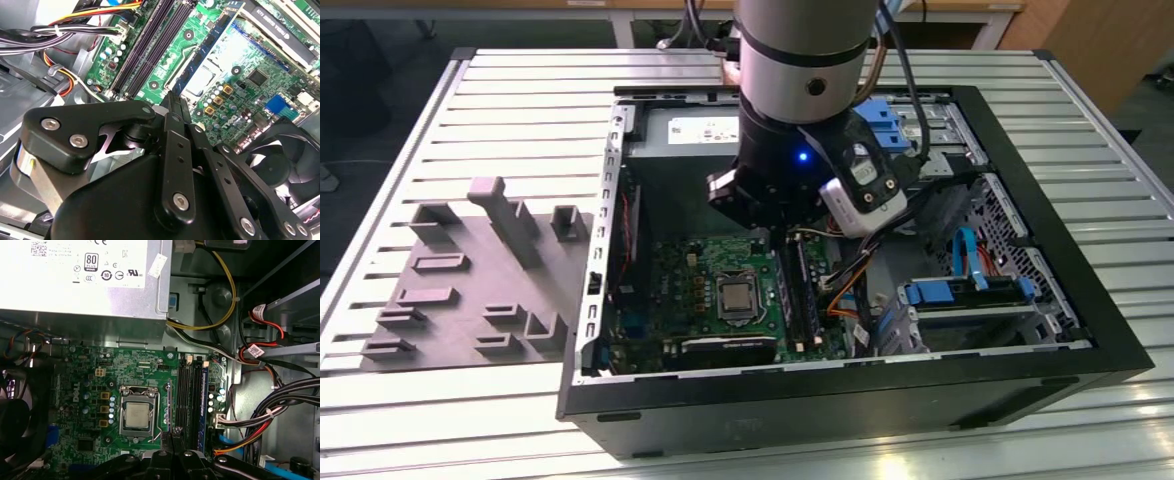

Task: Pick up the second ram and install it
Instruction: 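Insert the second ram into the second slot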

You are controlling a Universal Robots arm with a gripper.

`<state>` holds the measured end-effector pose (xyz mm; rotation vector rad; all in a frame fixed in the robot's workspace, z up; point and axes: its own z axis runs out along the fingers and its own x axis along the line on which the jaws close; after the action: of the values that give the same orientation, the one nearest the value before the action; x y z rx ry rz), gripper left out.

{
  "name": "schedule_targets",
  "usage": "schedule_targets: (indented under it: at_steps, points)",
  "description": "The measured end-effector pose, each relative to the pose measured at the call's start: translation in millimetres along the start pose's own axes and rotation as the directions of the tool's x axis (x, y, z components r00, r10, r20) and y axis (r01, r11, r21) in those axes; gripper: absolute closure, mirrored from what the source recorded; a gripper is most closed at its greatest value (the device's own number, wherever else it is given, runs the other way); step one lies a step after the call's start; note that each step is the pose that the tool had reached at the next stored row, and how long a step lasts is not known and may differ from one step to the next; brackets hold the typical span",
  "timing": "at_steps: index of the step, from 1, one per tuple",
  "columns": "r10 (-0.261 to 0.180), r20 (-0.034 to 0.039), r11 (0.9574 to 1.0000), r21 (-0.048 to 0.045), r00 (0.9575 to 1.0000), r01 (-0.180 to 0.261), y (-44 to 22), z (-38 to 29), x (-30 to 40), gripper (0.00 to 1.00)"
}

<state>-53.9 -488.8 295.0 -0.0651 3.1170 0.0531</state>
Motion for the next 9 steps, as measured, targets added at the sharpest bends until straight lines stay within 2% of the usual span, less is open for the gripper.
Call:
schedule_targets:
  at_steps: [9]
  points:
    - [0.002,0.0,1.0,0.0001,1.0,-0.002,-0.1,1.8,-0.2,0.88]
